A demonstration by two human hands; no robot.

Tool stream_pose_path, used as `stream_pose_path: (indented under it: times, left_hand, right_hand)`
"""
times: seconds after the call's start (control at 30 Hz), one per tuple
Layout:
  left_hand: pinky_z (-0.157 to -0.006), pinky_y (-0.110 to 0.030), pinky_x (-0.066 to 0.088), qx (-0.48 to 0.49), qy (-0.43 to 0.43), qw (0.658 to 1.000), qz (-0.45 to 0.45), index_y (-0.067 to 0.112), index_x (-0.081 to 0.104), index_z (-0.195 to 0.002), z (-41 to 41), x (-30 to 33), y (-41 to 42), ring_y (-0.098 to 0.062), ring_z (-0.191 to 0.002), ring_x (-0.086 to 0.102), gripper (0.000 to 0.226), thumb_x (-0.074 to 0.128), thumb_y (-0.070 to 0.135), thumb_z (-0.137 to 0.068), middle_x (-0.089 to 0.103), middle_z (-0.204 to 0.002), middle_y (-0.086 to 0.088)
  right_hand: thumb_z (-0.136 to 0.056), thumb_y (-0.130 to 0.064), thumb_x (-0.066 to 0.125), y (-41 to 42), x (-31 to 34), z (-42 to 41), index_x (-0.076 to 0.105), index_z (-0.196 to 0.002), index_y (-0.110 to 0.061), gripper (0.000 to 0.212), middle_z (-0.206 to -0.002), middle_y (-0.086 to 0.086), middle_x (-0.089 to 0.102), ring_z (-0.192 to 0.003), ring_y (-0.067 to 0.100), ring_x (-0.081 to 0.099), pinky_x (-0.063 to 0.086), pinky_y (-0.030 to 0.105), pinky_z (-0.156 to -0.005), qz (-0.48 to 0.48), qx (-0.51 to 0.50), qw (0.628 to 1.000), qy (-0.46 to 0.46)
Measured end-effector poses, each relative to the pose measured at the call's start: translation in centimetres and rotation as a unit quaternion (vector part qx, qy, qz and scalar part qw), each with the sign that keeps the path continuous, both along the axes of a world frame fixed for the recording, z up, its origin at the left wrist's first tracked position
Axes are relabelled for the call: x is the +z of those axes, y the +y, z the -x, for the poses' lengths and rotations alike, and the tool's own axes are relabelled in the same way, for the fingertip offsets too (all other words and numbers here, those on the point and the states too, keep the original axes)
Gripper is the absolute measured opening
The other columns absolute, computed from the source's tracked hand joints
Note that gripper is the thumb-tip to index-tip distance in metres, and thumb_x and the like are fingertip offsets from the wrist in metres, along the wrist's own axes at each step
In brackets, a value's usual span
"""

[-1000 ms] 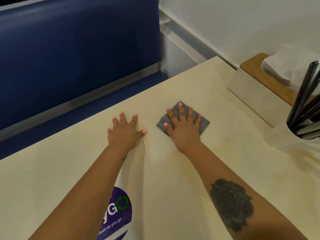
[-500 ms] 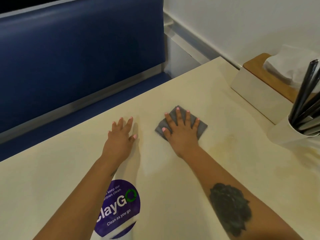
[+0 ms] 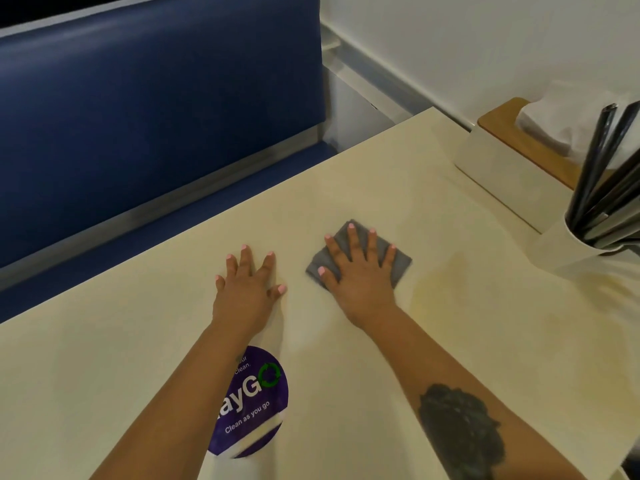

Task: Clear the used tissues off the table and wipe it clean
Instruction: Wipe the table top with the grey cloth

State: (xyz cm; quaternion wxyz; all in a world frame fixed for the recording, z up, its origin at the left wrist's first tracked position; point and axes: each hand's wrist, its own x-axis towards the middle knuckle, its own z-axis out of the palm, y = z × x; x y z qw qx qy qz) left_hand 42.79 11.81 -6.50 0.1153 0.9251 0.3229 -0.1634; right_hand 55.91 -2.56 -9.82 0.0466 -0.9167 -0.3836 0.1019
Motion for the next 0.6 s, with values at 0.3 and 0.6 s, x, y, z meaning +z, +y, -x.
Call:
stream_pose_path:
  times: [0.3,0.6]
  left_hand:
    - [-0.114,-0.054,0.009,-0.004,-0.001,1.0,-0.003,0.028,-0.002,-0.15,0.0,-0.2,0.2,-0.037,-0.143,-0.008,0.063,0.027,0.049,-0.098,-0.011,-0.157,-0.012]
    - [-0.113,-0.054,0.011,-0.011,0.003,1.0,-0.004,0.029,0.001,-0.15,-0.1,-0.4,0.6,-0.037,-0.143,-0.005,0.063,0.027,0.05,-0.097,-0.009,-0.157,-0.012]
  right_hand:
    - [-0.084,-0.07,0.0,-7.1,0.1,0.5,-0.004,-0.146,-0.045,0.067,-0.156,-0.009,-0.018,-0.144,0.023,-0.019,-0.017,0.05,-0.111,-0.007,-0.013,1.0,-0.006]
    - [-0.092,-0.063,0.012,-5.7,-0.1,5.0,0.004,-0.148,-0.042,0.06,-0.158,-0.007,-0.011,-0.143,0.021,-0.022,-0.017,0.051,-0.113,-0.04,0.059,0.997,-0.002]
